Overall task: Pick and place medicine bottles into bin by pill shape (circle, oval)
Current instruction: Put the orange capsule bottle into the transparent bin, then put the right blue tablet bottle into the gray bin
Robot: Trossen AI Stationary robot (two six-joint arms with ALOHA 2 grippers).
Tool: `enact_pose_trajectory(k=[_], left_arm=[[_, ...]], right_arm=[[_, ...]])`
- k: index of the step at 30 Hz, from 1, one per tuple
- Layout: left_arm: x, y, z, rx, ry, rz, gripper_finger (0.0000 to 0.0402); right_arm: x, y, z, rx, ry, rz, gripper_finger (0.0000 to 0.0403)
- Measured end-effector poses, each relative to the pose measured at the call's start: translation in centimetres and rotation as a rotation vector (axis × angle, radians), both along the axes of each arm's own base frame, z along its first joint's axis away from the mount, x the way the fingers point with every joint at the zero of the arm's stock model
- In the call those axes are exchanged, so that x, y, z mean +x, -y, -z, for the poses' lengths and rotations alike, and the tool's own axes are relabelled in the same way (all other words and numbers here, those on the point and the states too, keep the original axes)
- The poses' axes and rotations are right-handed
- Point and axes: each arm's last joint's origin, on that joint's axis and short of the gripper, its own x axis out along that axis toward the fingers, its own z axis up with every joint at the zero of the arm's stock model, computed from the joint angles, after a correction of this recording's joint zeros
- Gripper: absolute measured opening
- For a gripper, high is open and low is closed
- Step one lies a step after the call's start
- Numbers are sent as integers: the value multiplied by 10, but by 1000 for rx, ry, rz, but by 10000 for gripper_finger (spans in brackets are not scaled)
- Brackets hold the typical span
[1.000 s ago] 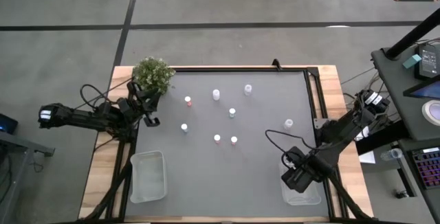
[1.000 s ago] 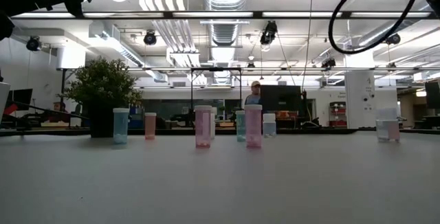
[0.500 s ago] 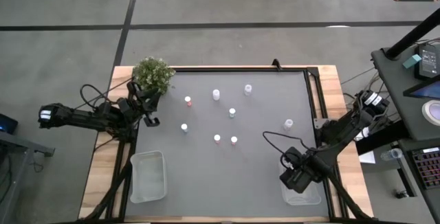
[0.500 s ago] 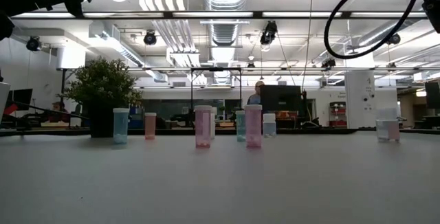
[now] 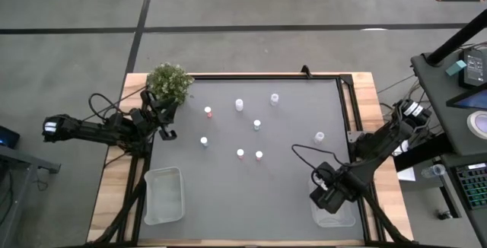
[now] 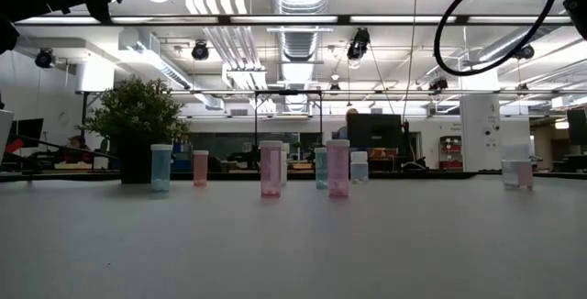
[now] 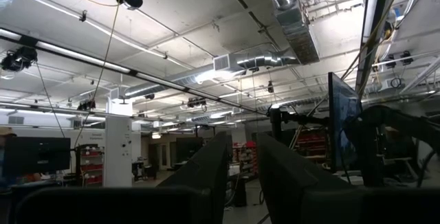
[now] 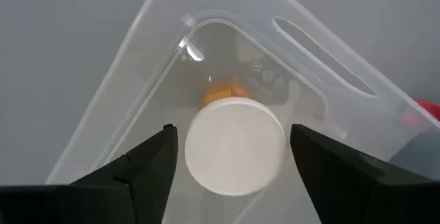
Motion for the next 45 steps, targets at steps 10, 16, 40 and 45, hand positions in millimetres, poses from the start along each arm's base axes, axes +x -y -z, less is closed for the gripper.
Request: enact_pose_trajectory(k=[10, 16, 40, 45], left_arm=[[0, 0, 0, 0, 1, 0, 60], [0, 0, 0, 0, 1, 0, 60], [0, 0, -2, 0, 10, -1, 60], [-1, 0, -2, -4, 15, 2, 60]], right_arm=[[-1, 1, -35, -26, -23, 2, 263], [5, -5, -56, 25, 40, -8, 252], [97, 44, -110, -251, 639, -473, 249], [104, 63, -111, -318, 619, -552, 249]])
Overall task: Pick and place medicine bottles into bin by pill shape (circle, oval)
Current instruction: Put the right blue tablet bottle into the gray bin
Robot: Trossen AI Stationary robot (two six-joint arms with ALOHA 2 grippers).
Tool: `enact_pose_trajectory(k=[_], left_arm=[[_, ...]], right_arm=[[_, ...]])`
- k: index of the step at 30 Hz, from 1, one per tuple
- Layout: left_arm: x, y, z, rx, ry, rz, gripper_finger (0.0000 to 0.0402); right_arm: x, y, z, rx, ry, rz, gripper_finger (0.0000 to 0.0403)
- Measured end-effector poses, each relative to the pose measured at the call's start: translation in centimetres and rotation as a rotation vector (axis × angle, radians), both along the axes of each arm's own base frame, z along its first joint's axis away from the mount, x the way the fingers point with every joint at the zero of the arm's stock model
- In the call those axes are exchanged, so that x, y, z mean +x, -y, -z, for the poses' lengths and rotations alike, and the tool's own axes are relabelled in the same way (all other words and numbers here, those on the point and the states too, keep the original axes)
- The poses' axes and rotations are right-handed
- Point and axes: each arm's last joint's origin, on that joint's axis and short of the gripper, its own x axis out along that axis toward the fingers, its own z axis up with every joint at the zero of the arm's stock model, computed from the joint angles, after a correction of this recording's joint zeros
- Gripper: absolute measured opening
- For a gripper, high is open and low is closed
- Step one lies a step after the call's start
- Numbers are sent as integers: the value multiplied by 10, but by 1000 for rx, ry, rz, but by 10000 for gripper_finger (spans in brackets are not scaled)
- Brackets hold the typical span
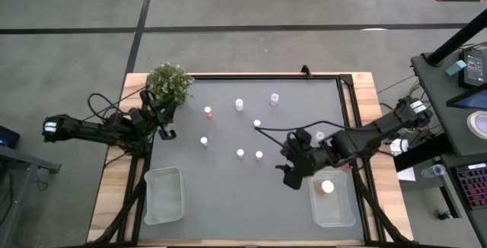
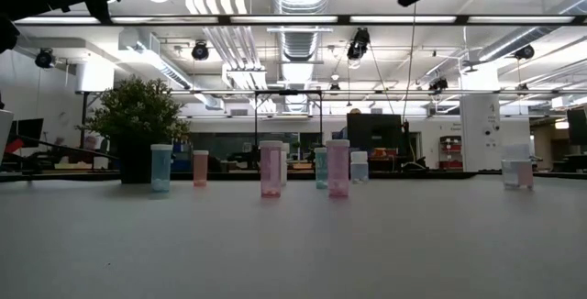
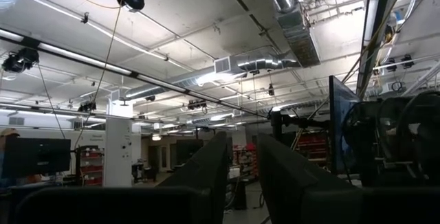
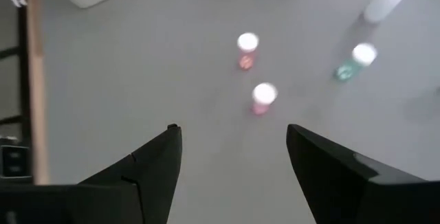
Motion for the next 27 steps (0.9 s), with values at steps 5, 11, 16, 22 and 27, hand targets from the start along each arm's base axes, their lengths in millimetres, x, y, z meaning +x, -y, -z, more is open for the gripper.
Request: enact_pose_trajectory(k=[5, 11, 16, 22, 27], left_arm=[[-1, 0, -1, -2, 12, 1, 60], [1, 0, 0, -2, 2, 2, 60], [4, 0, 2, -3, -19, 4, 60], [10, 1, 6, -105, -5, 75, 60], [16, 1, 11, -197, -2, 133, 60]], right_arm=[[7, 13, 8, -91, 35, -74, 249], [8, 19, 38, -176, 175, -180, 249], [5, 35, 56, -250, 373, -196, 248], [-5, 65, 69, -293, 564, -198, 246], [-21, 83, 78, -332, 615, -170, 246]])
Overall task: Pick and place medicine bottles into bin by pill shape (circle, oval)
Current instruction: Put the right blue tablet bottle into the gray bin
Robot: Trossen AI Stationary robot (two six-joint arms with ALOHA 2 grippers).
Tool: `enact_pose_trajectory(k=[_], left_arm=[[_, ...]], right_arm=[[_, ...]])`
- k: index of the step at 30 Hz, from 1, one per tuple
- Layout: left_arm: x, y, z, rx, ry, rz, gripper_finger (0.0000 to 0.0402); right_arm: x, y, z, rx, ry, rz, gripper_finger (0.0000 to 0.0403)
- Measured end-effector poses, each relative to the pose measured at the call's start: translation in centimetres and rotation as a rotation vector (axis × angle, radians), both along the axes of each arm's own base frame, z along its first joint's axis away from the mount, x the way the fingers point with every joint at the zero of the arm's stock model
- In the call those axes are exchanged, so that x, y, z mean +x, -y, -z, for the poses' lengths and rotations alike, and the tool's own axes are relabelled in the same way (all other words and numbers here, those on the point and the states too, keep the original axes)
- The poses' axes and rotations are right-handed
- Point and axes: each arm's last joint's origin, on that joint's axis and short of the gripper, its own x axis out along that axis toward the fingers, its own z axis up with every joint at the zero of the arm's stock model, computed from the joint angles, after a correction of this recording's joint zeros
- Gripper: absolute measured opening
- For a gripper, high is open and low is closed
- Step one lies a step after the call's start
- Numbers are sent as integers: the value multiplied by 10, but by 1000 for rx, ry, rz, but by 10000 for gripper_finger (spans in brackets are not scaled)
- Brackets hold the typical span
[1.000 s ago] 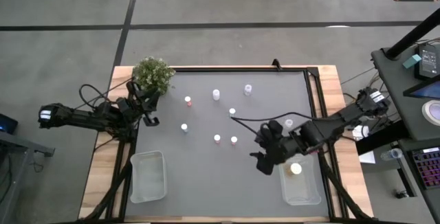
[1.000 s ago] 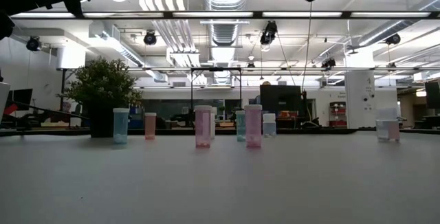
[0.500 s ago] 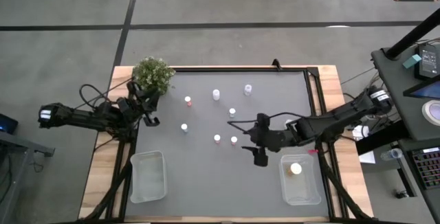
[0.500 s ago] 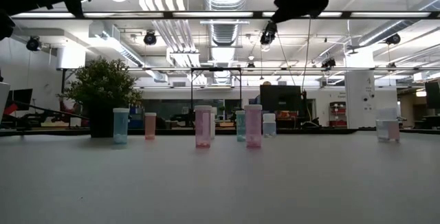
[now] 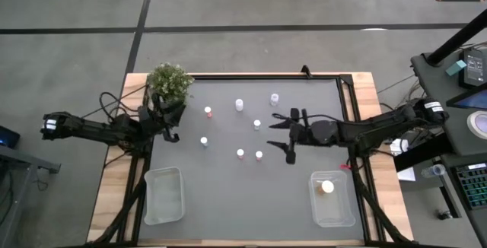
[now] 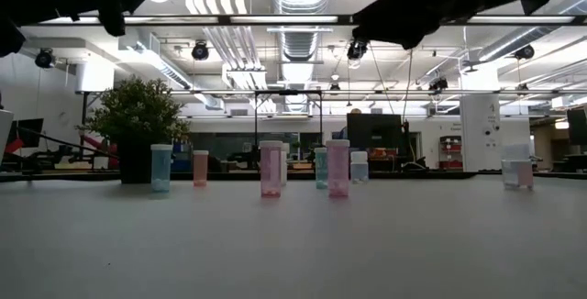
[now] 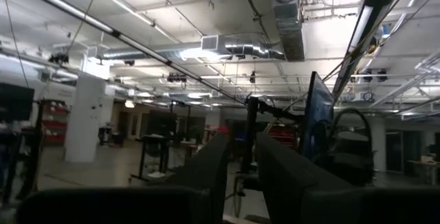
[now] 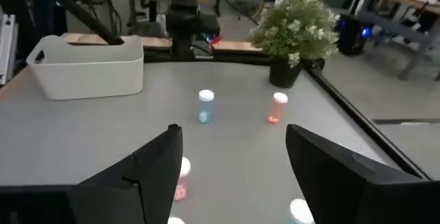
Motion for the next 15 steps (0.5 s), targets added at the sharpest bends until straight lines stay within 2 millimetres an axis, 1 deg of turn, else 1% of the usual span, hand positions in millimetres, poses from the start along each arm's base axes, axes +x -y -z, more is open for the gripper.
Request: enact_pose_trajectory(k=[6, 10, 13, 15], left_arm=[[9, 1, 3, -83, -8, 45, 60], [19, 1, 0, -104, -26, 55, 60], [30, 2, -2, -103, -65, 55, 60], [37, 2, -10, -105, -52, 54, 60]], right_arm=[[-19, 13, 3, -14, 138, -42, 233], [-29, 21, 6, -46, 166, -25, 226], [-35, 26, 6, -68, 175, -44, 223], [-40, 29, 5, -81, 187, -53, 220]])
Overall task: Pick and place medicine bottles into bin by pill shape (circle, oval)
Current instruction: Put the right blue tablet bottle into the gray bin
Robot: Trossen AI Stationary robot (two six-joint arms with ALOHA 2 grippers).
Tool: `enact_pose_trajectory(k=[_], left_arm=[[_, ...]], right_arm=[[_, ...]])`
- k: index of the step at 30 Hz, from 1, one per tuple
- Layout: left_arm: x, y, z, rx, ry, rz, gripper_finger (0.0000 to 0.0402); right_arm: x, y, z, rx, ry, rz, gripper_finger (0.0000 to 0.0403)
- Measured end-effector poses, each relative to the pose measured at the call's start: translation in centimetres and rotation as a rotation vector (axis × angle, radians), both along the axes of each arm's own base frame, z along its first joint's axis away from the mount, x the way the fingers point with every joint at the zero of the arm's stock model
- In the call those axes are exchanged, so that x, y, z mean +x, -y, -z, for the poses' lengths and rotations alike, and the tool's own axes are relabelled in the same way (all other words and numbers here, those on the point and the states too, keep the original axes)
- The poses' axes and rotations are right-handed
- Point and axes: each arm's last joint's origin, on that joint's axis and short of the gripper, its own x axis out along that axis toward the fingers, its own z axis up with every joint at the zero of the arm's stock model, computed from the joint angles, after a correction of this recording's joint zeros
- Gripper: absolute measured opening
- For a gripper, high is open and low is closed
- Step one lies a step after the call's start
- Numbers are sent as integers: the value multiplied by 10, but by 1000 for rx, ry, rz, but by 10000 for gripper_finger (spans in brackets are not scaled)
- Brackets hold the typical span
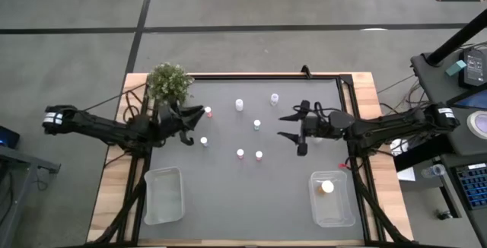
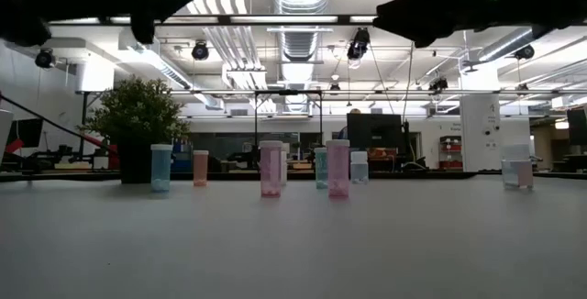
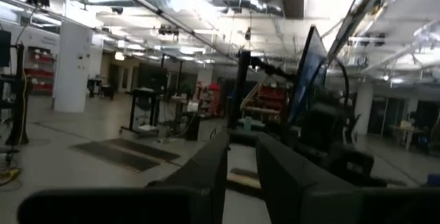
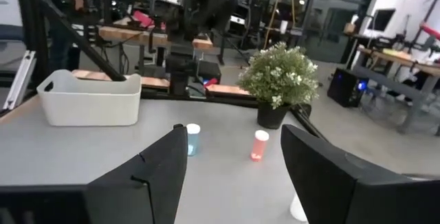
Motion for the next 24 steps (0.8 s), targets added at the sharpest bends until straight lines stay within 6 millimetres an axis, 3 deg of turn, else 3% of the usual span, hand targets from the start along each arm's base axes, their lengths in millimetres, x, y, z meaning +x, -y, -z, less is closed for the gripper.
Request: enact_pose_trajectory(k=[15, 24], left_arm=[[76, 5, -18, -105, -54, 41, 60], [133, 5, -19, -216, -296, 13, 60]], right_arm=[[-50, 0, 2, -3, 151, -3, 201], [-58, 0, 2, -4, 178, -3, 201]])
